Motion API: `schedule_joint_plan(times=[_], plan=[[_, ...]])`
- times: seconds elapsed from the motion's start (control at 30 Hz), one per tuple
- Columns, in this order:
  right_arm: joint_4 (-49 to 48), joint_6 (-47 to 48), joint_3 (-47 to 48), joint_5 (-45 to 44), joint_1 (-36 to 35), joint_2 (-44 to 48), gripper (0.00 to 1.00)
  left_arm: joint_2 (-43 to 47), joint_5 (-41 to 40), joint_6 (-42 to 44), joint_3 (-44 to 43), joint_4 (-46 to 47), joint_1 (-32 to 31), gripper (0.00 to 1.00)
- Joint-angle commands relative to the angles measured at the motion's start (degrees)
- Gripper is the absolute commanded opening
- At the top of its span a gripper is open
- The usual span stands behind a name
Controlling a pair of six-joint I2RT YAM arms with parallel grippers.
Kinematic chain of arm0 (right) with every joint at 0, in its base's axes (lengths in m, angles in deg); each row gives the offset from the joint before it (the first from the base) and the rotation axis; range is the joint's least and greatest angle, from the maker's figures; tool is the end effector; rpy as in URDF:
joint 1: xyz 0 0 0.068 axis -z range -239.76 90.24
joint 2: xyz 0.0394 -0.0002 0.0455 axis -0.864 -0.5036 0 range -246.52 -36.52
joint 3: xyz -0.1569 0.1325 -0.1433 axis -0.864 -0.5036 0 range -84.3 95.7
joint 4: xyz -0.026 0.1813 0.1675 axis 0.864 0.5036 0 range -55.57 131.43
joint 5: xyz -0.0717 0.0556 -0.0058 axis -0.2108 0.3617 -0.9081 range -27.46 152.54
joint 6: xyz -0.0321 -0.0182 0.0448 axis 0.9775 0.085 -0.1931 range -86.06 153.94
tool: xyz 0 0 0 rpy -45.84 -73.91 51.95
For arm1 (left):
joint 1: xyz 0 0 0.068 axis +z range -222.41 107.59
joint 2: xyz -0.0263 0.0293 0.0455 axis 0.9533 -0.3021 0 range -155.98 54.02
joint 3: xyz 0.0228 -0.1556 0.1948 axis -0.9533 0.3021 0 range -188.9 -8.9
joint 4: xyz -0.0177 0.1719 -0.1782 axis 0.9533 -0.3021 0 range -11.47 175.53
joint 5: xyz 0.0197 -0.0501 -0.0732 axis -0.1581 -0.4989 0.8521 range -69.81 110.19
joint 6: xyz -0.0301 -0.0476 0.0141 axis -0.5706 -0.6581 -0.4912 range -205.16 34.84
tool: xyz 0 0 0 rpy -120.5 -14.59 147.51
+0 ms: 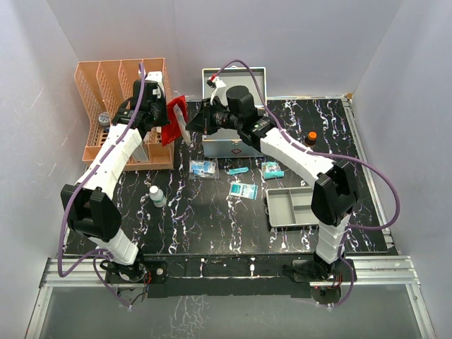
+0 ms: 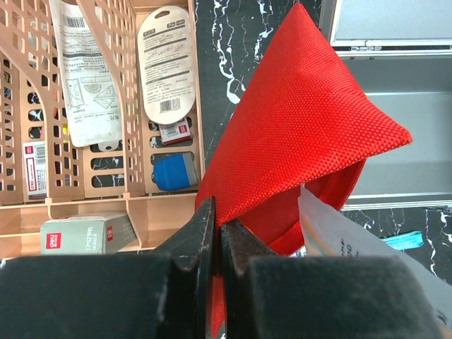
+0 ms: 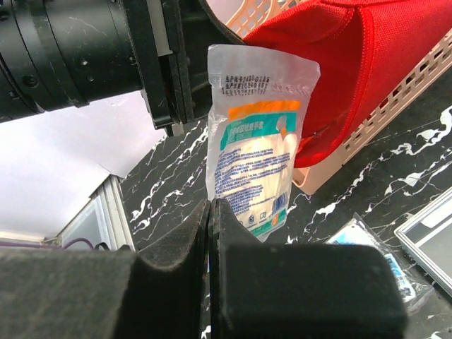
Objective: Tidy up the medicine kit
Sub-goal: Place the medical item at the medicine pouch.
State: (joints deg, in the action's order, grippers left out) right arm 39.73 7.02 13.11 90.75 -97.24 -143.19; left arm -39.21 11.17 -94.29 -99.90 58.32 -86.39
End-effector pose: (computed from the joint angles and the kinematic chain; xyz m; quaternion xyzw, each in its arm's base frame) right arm 0.3321 0.2794 0.3384 -0.2191 0.7502 0.4793 0.3994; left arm 0.3574 -0.0822 0.3483 -0.0032 0.8618 -0.0342 0.5061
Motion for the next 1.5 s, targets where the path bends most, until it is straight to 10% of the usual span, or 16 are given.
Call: schedule_joint_plan(times=[0.0, 1.47], plan=[[-6.88, -4.14, 1.98, -0.74, 0.16, 0.12, 0.0, 1.7, -0.57, -0.93, -2.08, 1.23, 0.2, 0.0], [-31.78, -27.28, 0.54, -4.26, 2.15, -8.13, 0.0, 1.68, 3.02, -5.27, -1.41, 0.04, 0.24, 0.0]])
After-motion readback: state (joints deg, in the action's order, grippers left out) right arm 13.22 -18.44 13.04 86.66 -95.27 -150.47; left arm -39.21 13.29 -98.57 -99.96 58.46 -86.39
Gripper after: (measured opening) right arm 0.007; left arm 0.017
